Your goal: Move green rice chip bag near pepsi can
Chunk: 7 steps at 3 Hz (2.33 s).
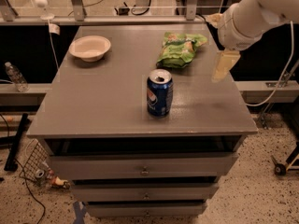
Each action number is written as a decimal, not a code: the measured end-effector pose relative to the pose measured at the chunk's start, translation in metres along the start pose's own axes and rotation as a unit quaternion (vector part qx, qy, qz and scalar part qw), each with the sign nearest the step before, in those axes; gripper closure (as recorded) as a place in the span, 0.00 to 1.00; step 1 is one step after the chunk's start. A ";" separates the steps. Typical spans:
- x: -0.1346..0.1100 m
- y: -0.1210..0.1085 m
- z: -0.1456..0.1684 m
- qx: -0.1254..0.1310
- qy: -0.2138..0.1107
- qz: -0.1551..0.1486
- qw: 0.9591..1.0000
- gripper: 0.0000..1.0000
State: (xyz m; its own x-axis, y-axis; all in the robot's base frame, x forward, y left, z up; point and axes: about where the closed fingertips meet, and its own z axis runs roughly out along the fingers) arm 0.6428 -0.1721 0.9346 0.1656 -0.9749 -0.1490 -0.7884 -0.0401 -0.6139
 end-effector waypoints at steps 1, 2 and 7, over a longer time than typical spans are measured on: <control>-0.023 -0.028 0.037 0.030 -0.010 -0.067 0.997 0.00; -0.033 -0.038 0.052 0.040 -0.014 -0.093 0.995 0.00; -0.044 -0.040 0.124 -0.020 -0.022 -0.119 0.992 0.49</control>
Offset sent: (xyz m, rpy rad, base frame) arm 0.0741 0.0601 -0.0136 -0.1040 -0.1613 0.1992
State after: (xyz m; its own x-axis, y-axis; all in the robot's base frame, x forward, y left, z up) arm 0.7401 -0.1008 0.8694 0.3752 -0.9261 -0.0384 -0.7466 -0.2774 -0.6046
